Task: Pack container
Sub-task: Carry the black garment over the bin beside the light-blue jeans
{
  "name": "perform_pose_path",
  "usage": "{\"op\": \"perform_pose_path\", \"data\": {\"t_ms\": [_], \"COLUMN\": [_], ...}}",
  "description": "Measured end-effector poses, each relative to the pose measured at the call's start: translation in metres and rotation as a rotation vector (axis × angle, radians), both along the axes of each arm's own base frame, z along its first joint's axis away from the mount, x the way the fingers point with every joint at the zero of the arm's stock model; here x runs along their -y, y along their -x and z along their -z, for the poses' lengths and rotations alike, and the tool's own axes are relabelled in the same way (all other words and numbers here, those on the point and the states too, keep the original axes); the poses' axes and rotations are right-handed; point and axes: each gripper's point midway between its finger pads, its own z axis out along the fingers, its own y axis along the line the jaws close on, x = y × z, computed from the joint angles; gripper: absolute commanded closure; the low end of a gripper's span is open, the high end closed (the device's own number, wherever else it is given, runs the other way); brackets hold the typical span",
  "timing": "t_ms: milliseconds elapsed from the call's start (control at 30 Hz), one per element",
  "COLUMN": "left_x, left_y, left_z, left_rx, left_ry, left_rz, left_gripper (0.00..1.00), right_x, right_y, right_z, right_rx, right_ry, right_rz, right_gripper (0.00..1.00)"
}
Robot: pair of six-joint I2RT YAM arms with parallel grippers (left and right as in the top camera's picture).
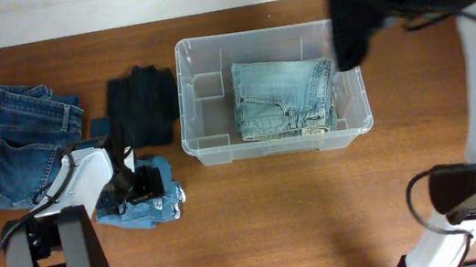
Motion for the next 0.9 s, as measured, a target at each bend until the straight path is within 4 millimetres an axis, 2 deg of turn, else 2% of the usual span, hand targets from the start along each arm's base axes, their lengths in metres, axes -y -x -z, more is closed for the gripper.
{"op": "perform_pose_path", "data": {"t_ms": [67, 200, 367, 533, 633, 700, 833, 900], "left_x": [0.000, 0.000, 0.000, 0.000, 0.000, 0.000, 0.000, 0.000], "left_y": [0.000, 0.000, 0.000, 0.000, 0.000, 0.000, 0.000, 0.000], "left_z": [0.000, 0.000, 0.000, 0.000, 0.000, 0.000, 0.000, 0.000], "left_rx": [0.000, 0.000, 0.000, 0.000, 0.000, 0.000, 0.000, 0.000], "left_ry": [0.000, 0.000, 0.000, 0.000, 0.000, 0.000, 0.000, 0.000], "left_rz": [0.000, 0.000, 0.000, 0.000, 0.000, 0.000, 0.000, 0.000], "left_gripper": [0.00, 0.01, 0.01, 0.01, 0.00, 0.01, 0.01, 0.01], "right_x": [-0.037, -0.089, -0.132, -0.154, -0.161, -0.163, -0.155, -0.150], "right_y": [0.000, 0.003, 0.009, 0.009, 0.010, 0.010, 0.011, 0.011], "right_z": [-0.004, -0.010, -0.006, 0.020, 0.050, 0.071, 0.100, 0.106], "right_rx": [0.023, 0.061, 0.059, -0.015, -0.113, -0.180, -0.276, -0.298], "right_ry": [-0.002, -0.008, -0.023, -0.029, -0.012, 0.004, 0.047, 0.069], "right_rz": [-0.081, -0.194, -0.273, -0.302, -0.289, -0.268, -0.216, -0.192], "right_gripper": [0.96, 0.96, 0.96, 0.96, 0.96, 0.96, 0.96, 0.96]}}
